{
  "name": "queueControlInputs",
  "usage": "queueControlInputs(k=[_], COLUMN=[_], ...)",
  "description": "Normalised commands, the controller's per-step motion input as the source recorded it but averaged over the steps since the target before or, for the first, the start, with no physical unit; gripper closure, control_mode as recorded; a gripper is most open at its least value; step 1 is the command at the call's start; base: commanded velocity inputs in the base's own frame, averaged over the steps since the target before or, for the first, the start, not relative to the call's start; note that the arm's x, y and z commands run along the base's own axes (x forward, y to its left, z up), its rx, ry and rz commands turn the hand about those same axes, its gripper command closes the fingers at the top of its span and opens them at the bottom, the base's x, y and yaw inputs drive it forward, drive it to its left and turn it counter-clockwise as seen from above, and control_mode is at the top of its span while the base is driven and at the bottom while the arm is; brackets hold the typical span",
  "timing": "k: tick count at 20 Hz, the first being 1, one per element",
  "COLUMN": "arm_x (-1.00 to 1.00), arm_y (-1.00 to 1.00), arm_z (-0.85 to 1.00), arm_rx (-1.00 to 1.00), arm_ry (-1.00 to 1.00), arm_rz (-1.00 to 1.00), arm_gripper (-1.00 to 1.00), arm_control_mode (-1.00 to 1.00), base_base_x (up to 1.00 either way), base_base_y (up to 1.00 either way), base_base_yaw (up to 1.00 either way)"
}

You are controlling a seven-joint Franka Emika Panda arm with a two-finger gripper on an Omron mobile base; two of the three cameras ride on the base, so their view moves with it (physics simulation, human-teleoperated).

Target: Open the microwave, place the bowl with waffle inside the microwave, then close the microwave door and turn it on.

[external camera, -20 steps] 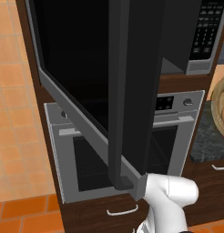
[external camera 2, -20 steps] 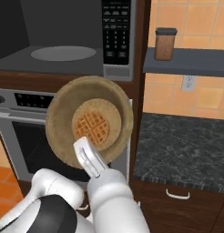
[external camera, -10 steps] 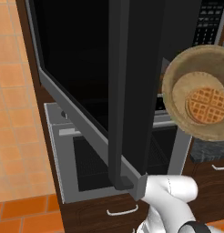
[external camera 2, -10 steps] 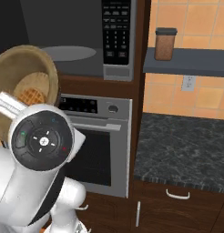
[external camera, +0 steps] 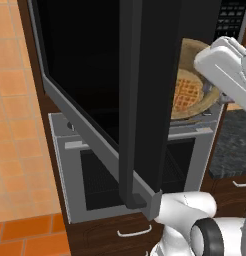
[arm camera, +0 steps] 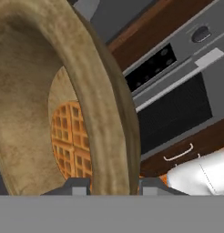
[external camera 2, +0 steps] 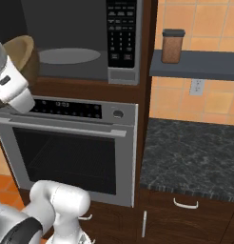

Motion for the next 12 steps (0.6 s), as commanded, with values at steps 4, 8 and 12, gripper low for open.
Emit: queueControlInputs(k=[4,8,12], arm_x=[0.41,0.79,0.73], arm_y=[0.48,0.09,0.02], arm_z=[0.01,-0.10,-0.26], arm_rx=[0.03,0.08,0.19], arm_ry=[0.16,0.03,-0.13], arm_rz=[-0.52,-0.49,-0.27], arm_gripper=[1.00,1.00,1.00], arm_control_mode=[-1.00,-1.00,-1.00], base_base_x=[0.00,0.00,0.00], base_base_y=[0.00,0.00,0.00], base_base_yaw=[0.00,0.00,0.00])
